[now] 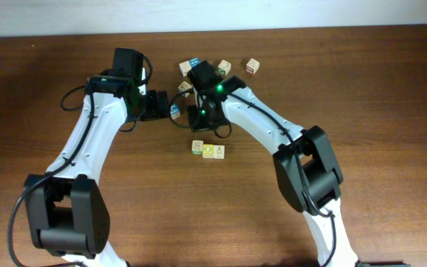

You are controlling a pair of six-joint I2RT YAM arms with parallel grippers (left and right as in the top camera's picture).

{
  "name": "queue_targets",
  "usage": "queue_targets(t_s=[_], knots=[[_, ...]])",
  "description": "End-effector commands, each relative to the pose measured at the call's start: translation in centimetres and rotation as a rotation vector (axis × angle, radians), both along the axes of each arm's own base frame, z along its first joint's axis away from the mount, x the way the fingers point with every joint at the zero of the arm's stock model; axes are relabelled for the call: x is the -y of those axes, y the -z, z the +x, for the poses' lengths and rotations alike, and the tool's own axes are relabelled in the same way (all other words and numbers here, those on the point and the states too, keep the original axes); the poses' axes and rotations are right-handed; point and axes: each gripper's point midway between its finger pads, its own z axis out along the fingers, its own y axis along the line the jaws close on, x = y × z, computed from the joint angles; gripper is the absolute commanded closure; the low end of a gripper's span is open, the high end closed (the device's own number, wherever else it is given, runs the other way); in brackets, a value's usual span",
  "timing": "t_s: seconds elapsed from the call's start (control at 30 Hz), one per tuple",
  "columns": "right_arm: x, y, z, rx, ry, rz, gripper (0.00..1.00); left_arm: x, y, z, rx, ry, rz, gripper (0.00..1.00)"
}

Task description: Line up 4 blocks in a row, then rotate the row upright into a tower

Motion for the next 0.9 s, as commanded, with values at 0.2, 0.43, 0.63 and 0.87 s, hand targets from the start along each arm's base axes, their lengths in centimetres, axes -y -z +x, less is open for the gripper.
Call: queue_targets(t_s=[0.2, 0.43, 0.63, 0.87], knots=[[-0.7, 2.5, -1.3, -0.088, 0.049, -0.017, 0.96, 0.0, 0.1, 0.3, 0.000, -0.006, 0.004, 0.01], [-0.6, 2.7, -2.2, -0.112, 0.041, -0.033, 0.96, 0.0, 0.1, 0.3, 0.000, -0.006, 0.004, 0.01], [-0.6, 2.7, -2.5, -0.123, 0.038, -0.041, 0.96, 0.0, 0.1, 0.3, 0.000, -0.006, 0.004, 0.01], [-0.6, 2.7, -2.8, -0.127, 0.031, -0.045, 0.96, 0.0, 0.1, 0.3, 0.000, -0.006, 0.004, 0.01]])
